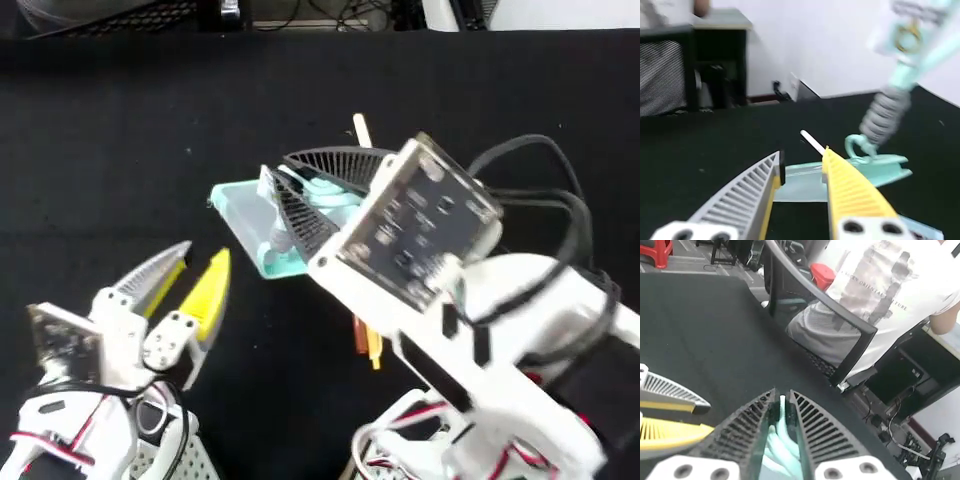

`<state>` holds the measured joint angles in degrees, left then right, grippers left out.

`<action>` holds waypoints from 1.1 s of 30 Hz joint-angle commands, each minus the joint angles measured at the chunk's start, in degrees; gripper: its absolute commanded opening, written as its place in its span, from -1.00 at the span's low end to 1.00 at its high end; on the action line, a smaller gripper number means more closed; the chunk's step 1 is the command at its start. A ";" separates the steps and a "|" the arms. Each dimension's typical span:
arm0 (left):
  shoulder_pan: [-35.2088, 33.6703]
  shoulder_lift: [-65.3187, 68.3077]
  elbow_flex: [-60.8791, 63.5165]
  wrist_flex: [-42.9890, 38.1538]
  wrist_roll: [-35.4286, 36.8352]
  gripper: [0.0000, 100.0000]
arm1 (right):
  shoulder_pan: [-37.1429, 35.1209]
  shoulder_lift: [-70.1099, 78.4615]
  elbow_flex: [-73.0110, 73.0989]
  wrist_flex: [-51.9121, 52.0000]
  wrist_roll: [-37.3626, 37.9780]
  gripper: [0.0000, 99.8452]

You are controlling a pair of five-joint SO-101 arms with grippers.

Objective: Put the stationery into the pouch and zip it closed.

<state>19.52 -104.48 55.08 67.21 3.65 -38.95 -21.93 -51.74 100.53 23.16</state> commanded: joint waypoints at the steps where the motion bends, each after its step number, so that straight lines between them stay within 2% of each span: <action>1: 3.74 0.18 0.92 0.00 -0.79 -0.67 | -0.70 1.27 0.13 -0.88 1.93 -0.97; 4: 3.38 1.93 2.51 0.97 -0.53 -0.61 | -0.44 1.98 0.13 -0.88 2.11 -0.97; 12: 6.02 6.68 2.15 4.13 -0.88 -0.60 | -0.35 2.15 0.13 -1.05 2.11 -0.97; 18: 4.00 6.59 5.93 4.04 -4.84 -0.60 | -0.35 1.80 0.13 -0.88 2.11 -0.97; 23: -1.27 6.42 10.68 -2.02 -4.92 -0.61 | -0.35 1.80 0.13 0.00 2.11 -0.97; 26: -2.15 6.68 12.09 -4.92 -4.92 -0.61 | -0.35 1.71 -0.04 0.35 2.11 -0.97; 33: -2.07 6.33 10.59 -3.96 -4.66 -0.61 | -0.35 1.71 0.13 0.35 2.11 -0.97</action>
<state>17.93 -98.51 67.56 63.16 -1.01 -38.95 -19.91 -51.65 100.70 24.84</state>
